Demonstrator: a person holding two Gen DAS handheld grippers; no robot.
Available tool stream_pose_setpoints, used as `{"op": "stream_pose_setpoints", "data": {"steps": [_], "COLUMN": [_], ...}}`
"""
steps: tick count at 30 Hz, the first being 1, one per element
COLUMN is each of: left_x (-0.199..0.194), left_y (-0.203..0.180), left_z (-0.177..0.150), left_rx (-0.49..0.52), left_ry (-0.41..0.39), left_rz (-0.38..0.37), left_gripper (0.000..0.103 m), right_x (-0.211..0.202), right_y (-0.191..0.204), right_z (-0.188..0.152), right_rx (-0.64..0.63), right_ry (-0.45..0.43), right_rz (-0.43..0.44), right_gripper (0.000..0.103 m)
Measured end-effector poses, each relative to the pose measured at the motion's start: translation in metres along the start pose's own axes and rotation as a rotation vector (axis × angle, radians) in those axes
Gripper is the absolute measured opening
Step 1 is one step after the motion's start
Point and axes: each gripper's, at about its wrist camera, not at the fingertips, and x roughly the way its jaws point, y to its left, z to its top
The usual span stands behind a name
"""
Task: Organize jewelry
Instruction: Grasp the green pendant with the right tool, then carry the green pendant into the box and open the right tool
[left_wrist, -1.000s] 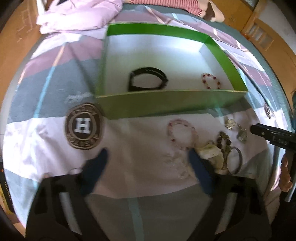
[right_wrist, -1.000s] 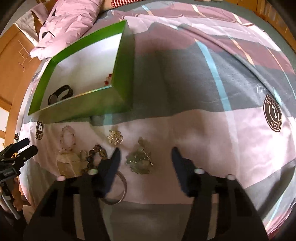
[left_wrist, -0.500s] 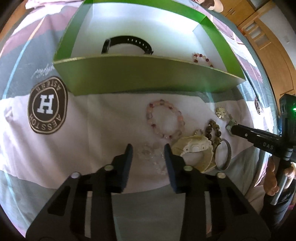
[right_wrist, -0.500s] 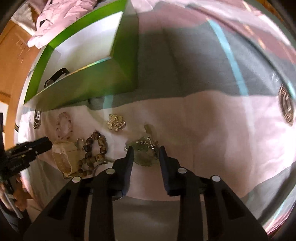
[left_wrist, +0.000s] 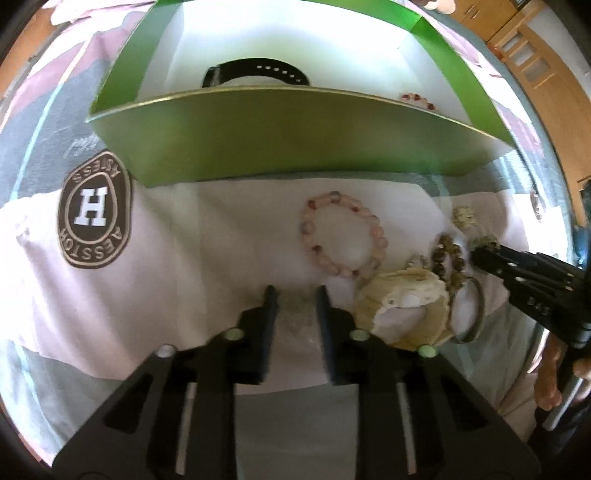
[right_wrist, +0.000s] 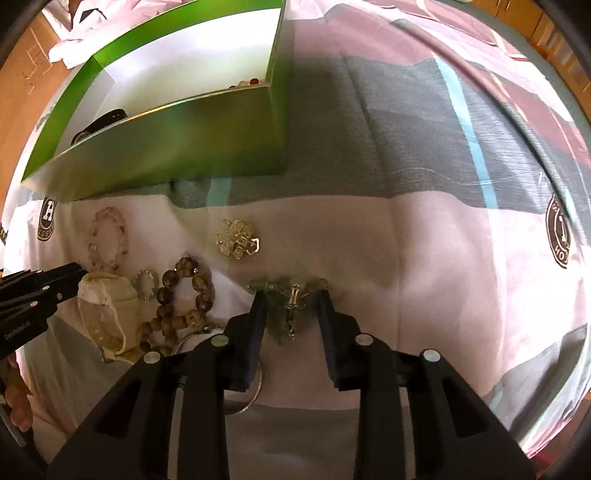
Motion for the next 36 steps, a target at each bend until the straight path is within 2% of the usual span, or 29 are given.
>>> {"op": "stream_pose_setpoints", "data": {"steps": [1,3,5,9,10,14,18,22,29,32,36], "left_x": [0.0,-0.001,-0.002,-0.005,-0.009,-0.03,-0.047,-0.064,-0.108,-0.124,-0.139], "left_y": [-0.001,-0.001,-0.003,-0.002,0.0,0.01,0.013,0.015,0.022,0.021,0.015], "left_z": [0.0,0.0,0.0,-0.001,-0.001,-0.005,-0.008,-0.01,-0.019,-0.02,-0.02], "left_rx": [0.003,0.012,0.019,0.022,0.015,-0.018,-0.033,-0.029,-0.025,0.004,0.012], "left_ry": [-0.003,-0.001,-0.002,-0.011,-0.024,-0.076,-0.114,-0.145,-0.274,-0.323,-0.398], "left_rz": [0.01,0.013,0.011,0.029,0.032,0.029,0.01,-0.014,-0.016,-0.037,-0.054], "left_gripper": [0.011,0.011,0.011,0.01,0.007,0.007,0.007,0.007,0.007,0.007,0.007], "right_x": [0.0,-0.004,-0.005,-0.008,-0.009,-0.021,-0.029,-0.034,-0.053,-0.061,-0.071], "right_y": [0.001,0.003,0.003,-0.002,-0.005,-0.022,-0.034,-0.039,-0.033,-0.033,-0.023], "right_z": [0.0,-0.002,-0.002,-0.004,-0.005,-0.008,-0.007,-0.011,-0.013,-0.013,-0.012], "right_rx": [0.004,0.008,0.017,0.03,0.037,0.065,0.102,0.101,0.082,0.063,0.042], "right_ry": [-0.004,-0.005,-0.005,-0.006,-0.006,-0.011,-0.019,-0.04,-0.078,-0.085,-0.114], "right_rz": [0.007,0.027,0.042,0.058,0.063,0.099,0.138,0.129,0.155,0.213,0.232], "right_gripper": [0.018,0.011,0.008,0.008,0.008,0.008,0.008,0.008,0.008,0.008,0.008]}}
